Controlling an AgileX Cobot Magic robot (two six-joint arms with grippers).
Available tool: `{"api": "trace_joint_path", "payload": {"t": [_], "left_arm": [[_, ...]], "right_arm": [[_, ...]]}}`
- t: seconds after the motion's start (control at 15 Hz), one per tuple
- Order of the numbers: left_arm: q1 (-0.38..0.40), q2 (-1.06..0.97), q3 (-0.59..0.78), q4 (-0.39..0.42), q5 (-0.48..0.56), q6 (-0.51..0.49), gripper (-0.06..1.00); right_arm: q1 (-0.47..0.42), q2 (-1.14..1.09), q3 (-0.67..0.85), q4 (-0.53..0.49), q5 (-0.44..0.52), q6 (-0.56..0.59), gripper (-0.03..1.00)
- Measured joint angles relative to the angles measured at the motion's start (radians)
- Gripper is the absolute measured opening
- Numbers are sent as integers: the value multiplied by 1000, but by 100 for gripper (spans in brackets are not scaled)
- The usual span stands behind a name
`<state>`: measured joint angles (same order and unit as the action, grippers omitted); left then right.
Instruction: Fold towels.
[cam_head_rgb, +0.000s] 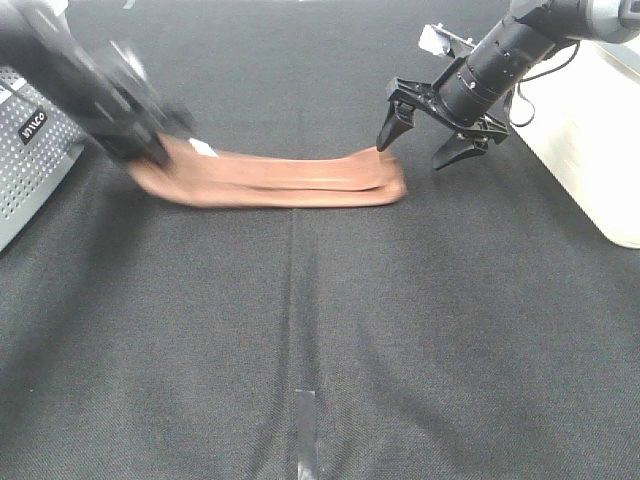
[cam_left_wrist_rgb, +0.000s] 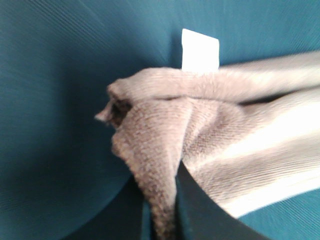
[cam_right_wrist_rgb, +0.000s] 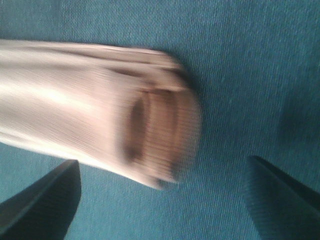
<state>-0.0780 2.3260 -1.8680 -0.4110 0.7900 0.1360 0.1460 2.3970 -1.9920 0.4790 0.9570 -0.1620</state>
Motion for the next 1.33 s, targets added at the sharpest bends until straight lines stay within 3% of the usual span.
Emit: {"api": "trace_joint_path", "payload": {"t": [0.2, 0.4, 0.8, 0.87, 0.93, 1.13, 1.2, 1.33], "left_arm": [[-3, -38, -62, 0, 86, -5, 6], [-74, -38, -122, -108, 122, -42, 6], [-266, 45, -129, -168, -87, -181, 7], [-280, 58, -129, -177, -108, -192, 10], [-298, 72, -129, -191, -136, -200, 22], [-328, 79, -129, -253, -187, -204, 67], [-331, 80, -131, -288, -208, -204, 74], [-334, 83, -156, -333, -229, -185, 78]], "right_arm": [[0, -19, 0, -1, 19, 0, 82], [0, -86, 0, -1, 37, 0, 82], [0, -157, 0, -5, 88, 4, 82], [0, -157, 0, -5, 95, 12, 82], [0, -158, 0, -6, 109, 19, 82], [0, -158, 0, -9, 114, 20, 82], [0, -158, 0, -9, 114, 20, 82], [0, -158, 0, -9, 114, 20, 82]]}}
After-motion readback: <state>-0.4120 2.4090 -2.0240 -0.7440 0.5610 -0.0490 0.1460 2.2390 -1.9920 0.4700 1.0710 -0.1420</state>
